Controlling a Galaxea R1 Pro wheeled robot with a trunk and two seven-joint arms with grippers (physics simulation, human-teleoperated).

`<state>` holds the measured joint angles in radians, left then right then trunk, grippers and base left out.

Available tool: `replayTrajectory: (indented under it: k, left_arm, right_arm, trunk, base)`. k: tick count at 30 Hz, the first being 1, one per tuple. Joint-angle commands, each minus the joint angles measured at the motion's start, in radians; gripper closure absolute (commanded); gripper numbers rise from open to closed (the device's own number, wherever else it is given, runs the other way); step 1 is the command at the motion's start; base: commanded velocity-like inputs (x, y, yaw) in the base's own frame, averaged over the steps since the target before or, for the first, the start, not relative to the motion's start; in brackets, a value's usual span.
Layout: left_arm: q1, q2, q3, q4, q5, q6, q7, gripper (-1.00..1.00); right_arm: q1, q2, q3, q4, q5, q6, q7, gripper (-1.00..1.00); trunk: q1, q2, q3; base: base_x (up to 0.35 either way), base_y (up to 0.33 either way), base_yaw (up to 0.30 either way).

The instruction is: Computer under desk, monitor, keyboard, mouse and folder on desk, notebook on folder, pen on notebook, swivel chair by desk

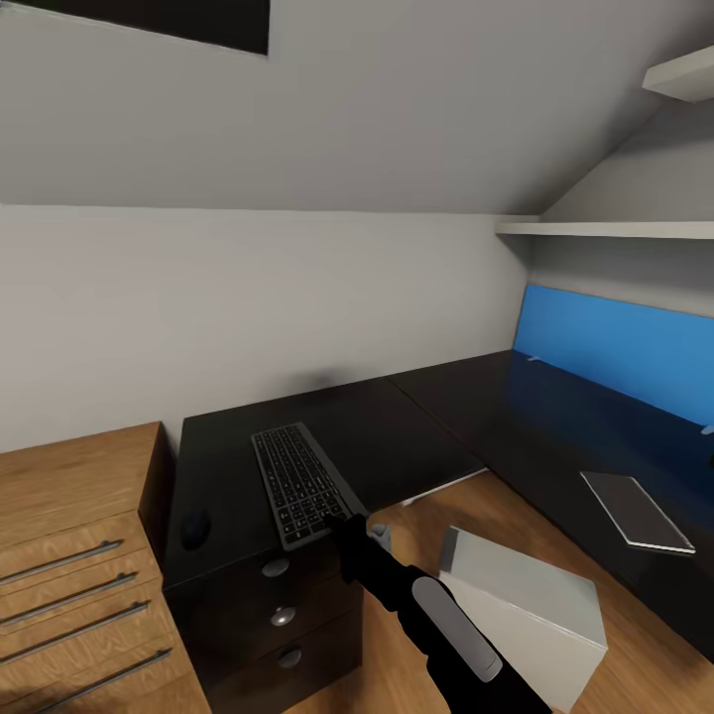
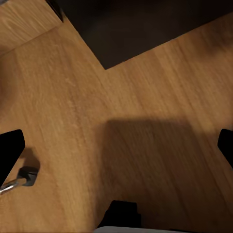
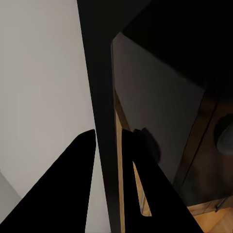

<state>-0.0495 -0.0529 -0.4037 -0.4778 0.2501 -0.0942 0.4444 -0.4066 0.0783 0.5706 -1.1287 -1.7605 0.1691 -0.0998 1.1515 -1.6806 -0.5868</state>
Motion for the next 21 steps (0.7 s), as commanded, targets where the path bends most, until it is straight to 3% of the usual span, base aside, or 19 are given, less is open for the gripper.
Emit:
replayTrajectory:
  k: [1, 13, 14, 21]
  left_arm:
    - [-0.001, 0.001, -0.008, 0.001, 0.011, -0.006, 0.006, -1.0]
    - [-0.001, 0.001, -0.008, 0.001, 0.011, -0.005, 0.007, -1.0]
    - [-0.001, 0.001, -0.008, 0.001, 0.011, -0.006, 0.007, -1.0]
    - [-0.001, 0.001, -0.007, 0.001, 0.011, -0.006, 0.007, -1.0]
  right_arm:
    - [0.0, 0.0, 0.002, 0.001, -0.005, 0.002, -0.008, 1.0]
    - [0.0, 0.0, 0.003, 0.001, -0.004, 0.002, -0.009, 1.0]
    - [0.0, 0.0, 0.003, 0.001, -0.004, 0.002, -0.009, -1.0]
    - [0.0, -0.001, 0.003, 0.001, -0.004, 0.003, -0.009, -1.0]
  trunk:
    - [0.0, 0.0, -0.001]
    - [0.0, 0.0, -0.001]
    - [0.0, 0.0, -0.001]
    - [0.0, 0.0, -0.001]
  base:
    - [0.001, 0.053, 0.0]
    - [0.0, 0.007, 0.0]
    - [0.0, 0.0, 0.0]
    - [0.0, 0.0, 0.0]
